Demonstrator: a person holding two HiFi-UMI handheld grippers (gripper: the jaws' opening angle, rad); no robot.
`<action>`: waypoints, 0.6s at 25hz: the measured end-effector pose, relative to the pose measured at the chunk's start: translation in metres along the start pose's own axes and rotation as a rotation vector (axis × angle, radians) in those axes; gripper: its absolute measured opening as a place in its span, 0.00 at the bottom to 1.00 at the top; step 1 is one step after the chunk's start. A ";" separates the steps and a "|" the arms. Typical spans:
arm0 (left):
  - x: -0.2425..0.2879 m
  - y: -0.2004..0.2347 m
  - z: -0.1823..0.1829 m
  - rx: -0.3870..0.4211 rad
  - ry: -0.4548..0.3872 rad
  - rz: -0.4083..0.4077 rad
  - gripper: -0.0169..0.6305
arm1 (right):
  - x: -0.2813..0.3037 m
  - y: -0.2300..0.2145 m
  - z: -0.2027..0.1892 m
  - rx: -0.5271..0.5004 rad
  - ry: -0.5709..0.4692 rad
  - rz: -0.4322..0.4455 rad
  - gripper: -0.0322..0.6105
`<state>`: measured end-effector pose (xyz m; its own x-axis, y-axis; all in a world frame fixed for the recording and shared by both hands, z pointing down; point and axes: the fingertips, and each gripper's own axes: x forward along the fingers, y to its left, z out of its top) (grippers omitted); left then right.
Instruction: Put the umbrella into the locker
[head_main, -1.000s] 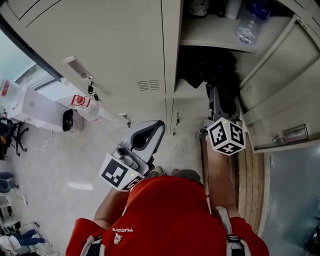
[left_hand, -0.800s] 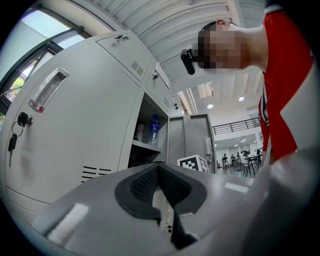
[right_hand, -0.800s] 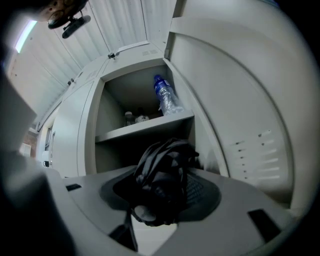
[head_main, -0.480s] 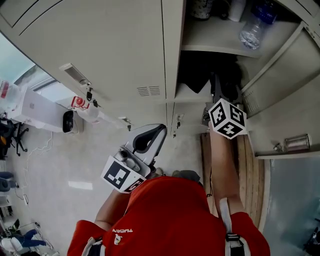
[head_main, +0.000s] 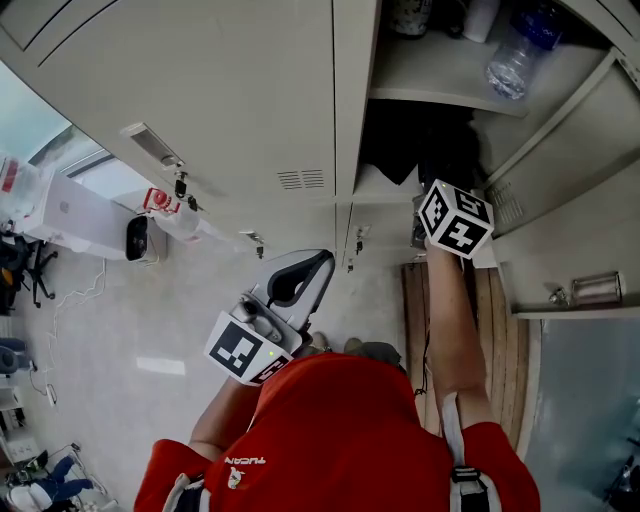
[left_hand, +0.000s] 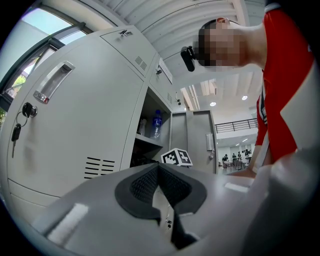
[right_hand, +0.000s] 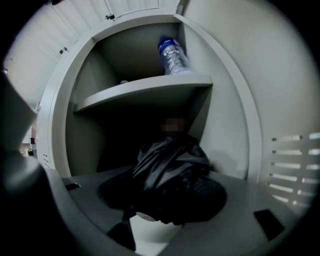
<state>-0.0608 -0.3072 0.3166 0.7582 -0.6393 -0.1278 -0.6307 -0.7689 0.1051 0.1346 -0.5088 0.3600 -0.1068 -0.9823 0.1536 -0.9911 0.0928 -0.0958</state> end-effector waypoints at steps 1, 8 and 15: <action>0.000 0.000 -0.001 0.000 0.001 -0.001 0.03 | 0.001 0.000 -0.003 -0.012 0.023 0.006 0.41; -0.001 0.001 0.000 0.000 -0.005 -0.002 0.03 | 0.001 0.002 -0.026 -0.104 0.146 0.020 0.51; -0.001 -0.002 0.002 0.005 -0.012 -0.012 0.03 | -0.023 0.004 -0.026 -0.104 0.127 0.048 0.56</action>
<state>-0.0607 -0.3045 0.3142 0.7637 -0.6299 -0.1411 -0.6223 -0.7766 0.0984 0.1313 -0.4817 0.3813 -0.1566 -0.9487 0.2747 -0.9869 0.1615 -0.0049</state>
